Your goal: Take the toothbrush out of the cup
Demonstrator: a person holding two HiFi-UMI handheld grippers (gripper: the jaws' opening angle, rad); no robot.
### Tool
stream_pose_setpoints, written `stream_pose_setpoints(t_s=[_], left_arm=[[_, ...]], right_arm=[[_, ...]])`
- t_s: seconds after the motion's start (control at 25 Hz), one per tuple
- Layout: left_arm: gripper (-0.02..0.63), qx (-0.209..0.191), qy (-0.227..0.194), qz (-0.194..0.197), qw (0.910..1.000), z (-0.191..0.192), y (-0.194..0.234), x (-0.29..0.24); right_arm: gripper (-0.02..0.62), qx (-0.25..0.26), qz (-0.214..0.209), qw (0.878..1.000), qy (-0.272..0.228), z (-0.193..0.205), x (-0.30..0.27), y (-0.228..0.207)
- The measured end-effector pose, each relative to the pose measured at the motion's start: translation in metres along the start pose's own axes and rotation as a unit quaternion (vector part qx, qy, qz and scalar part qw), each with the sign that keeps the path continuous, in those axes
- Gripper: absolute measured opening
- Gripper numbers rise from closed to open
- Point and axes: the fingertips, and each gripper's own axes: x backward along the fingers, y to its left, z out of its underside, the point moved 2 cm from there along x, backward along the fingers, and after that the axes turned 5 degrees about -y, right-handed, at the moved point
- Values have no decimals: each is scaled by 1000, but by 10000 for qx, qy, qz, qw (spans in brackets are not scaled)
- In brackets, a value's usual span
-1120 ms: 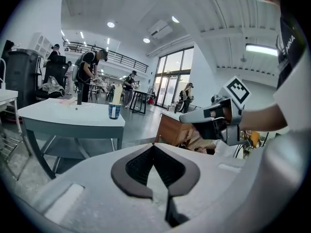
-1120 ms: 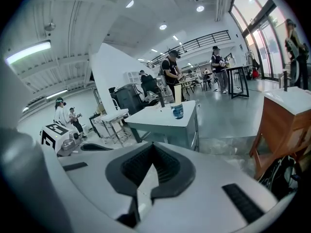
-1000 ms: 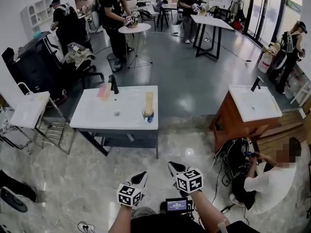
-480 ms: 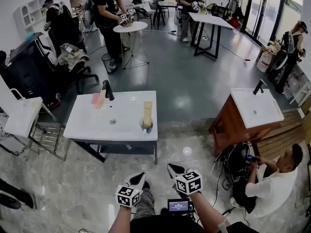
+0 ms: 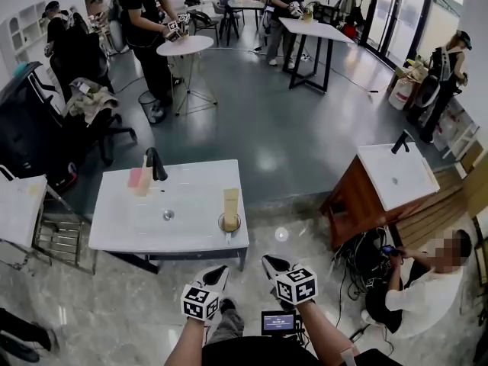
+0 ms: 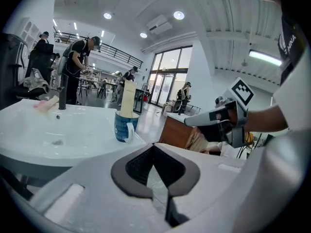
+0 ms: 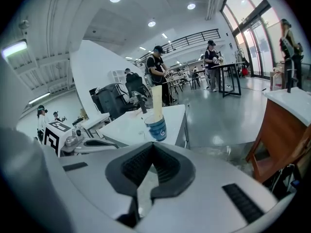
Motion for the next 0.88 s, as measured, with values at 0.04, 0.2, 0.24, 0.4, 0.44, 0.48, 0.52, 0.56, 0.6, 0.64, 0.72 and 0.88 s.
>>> stream_pose_setpoints(t_s=[0.04, 0.2, 0.24, 0.4, 0.44, 0.48, 0.52, 0.56, 0.6, 0.64, 0.72, 0.88], left_arm=[[9, -20, -1, 51, 10000, -5, 8, -5], [9, -84, -6, 227, 9997, -22, 36, -21], [9, -98, -3, 258, 9996, -26, 42, -24], [9, -147, 0, 341, 9993, -39, 69, -36], [9, -161, -4, 364, 9992, -41, 73, -39], [9, -172, -5, 387, 9991, -43, 77, -42], [9, -175, 0, 410, 9990, -44, 80, -44], [9, -170, 6, 427, 9989, -45, 82, -47], [9, -157, 10, 440, 9989, -46, 84, -49], [9, -134, 11, 451, 9989, -47, 84, -51], [9, -87, 23, 483, 9988, -47, 85, -56], [9, -77, 39, 448, 9990, -46, 90, -64]], right_arm=[[9, -10, 36, 10000, -8, -5, -7, -1], [9, -43, 141, 9999, -46, -23, -38, -4], [9, -47, 160, 9998, -58, -28, -45, -5], [9, -73, 203, 9997, -116, -46, -71, -5], [9, -78, 213, 9997, -124, -49, -76, -6], [9, -83, 224, 9996, -127, -51, -80, -6], [9, -87, 234, 9996, -126, -52, -83, -6], [9, -89, 241, 9996, -121, -53, -85, -6], [9, -89, 246, 9996, -110, -54, -87, -6], [9, -87, 251, 9996, -93, -54, -88, -7], [9, -87, 263, 9996, -50, -54, -91, -10], [9, -74, 215, 9997, 6, -54, -101, -17]])
